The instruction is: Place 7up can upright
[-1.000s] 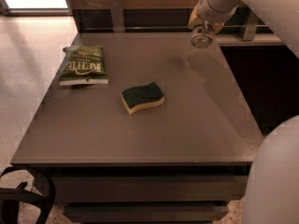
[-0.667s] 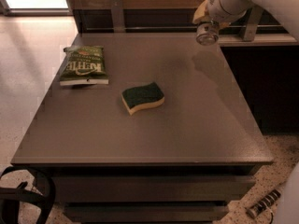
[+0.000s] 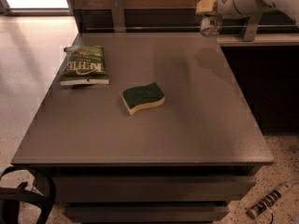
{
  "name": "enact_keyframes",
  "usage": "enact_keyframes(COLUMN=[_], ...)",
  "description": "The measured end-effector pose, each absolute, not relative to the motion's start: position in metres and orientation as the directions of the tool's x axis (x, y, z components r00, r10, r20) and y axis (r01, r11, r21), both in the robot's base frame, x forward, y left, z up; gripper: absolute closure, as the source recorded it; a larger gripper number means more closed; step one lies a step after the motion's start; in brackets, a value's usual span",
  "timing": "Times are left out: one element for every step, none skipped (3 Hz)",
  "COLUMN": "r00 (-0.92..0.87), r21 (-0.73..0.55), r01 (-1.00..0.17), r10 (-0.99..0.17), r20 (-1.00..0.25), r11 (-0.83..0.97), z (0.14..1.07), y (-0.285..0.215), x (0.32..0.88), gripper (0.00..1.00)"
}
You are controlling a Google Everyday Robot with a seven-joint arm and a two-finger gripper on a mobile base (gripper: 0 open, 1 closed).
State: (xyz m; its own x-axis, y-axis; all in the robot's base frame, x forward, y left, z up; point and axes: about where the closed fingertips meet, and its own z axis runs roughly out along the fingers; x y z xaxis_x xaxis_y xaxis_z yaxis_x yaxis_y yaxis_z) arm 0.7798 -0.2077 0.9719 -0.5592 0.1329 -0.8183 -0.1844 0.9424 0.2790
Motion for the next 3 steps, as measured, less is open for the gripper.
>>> enact_keyframes(r00=[-0.516,-0.513,-0.466], r21=[0.234,0.233,0.221], r01=[-0.277,-0.281,-0.346], r10=[0.061,0.06,0.038], r20=[-0.854,-0.856,-0.884], r11=[0.932,0.931,0.912], z=[0.9729,0.9732,0.9804], y=[-0.208,-0.2077,-0.2033], x=[0.7799,0.7798,0.7775], gripper=[1.0,1.0,1.0])
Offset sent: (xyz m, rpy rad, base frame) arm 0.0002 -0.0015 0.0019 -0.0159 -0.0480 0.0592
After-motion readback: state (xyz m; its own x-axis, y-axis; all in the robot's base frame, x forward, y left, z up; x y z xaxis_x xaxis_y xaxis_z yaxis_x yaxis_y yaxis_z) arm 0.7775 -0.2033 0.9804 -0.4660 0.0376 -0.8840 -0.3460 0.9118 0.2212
